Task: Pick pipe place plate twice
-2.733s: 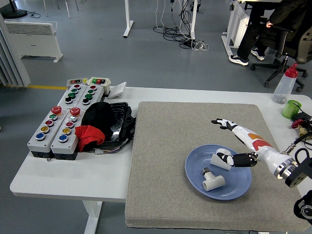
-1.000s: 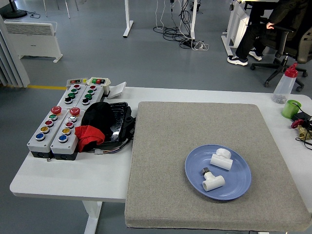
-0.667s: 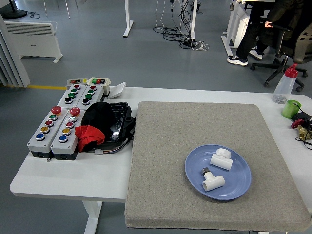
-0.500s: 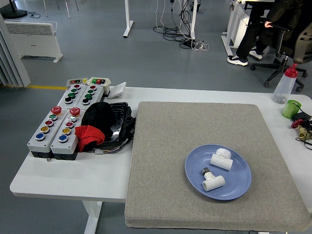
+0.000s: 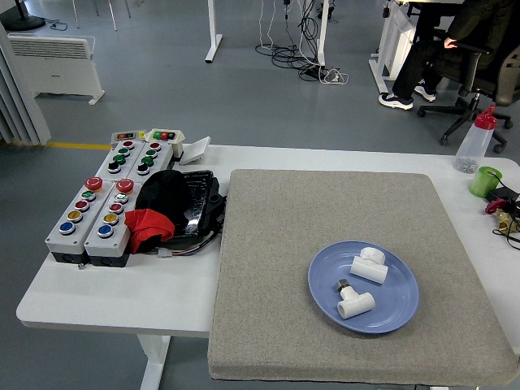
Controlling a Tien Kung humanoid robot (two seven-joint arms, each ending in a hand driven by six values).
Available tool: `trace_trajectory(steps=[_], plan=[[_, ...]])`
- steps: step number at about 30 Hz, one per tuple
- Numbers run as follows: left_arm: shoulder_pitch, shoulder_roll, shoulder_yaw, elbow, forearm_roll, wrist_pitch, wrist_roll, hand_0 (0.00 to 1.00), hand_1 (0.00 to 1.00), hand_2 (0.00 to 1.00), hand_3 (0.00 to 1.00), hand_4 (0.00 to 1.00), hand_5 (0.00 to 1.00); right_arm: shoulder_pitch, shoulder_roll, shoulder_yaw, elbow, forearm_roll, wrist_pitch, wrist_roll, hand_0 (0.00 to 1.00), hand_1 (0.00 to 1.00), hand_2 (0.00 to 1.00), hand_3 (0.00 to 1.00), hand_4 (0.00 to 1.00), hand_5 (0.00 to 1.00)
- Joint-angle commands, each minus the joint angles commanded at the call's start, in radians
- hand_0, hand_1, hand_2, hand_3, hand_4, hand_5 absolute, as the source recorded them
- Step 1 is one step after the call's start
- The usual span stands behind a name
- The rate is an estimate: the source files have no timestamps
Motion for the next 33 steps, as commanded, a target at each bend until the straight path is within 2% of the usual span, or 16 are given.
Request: trace_trajectory(steps=[2, 8, 33], plan=[[0.000, 0.000, -0.001, 0.000, 0.001, 0.000, 0.000, 0.583, 0.577, 0.585, 0.486, 0.409, 0.998, -0.001, 0.000, 0.000, 0.000, 0.000, 0.000, 0.000, 0.817, 0.772, 0.811, 0.779, 0.534, 0.853], [0.000, 0.000, -0.002, 0.000, 0.003, -0.001, 0.002, 0.583, 0.577, 0.585, 0.486, 0.408, 0.998, -0.001, 0.002, -0.005, -0.003, 0.001, 0.000, -0.002, 0.817, 0.770, 0.810, 0.778, 0.537, 0.869], [0.000, -0.002, -0.003, -0.001, 0.004, -0.003, 0.003, 0.583, 0.577, 0.584, 0.486, 0.409, 0.998, -0.001, 0.004, -0.010, -0.007, 0.003, 0.000, -0.021, 0.806, 0.759, 0.785, 0.762, 0.531, 0.898]])
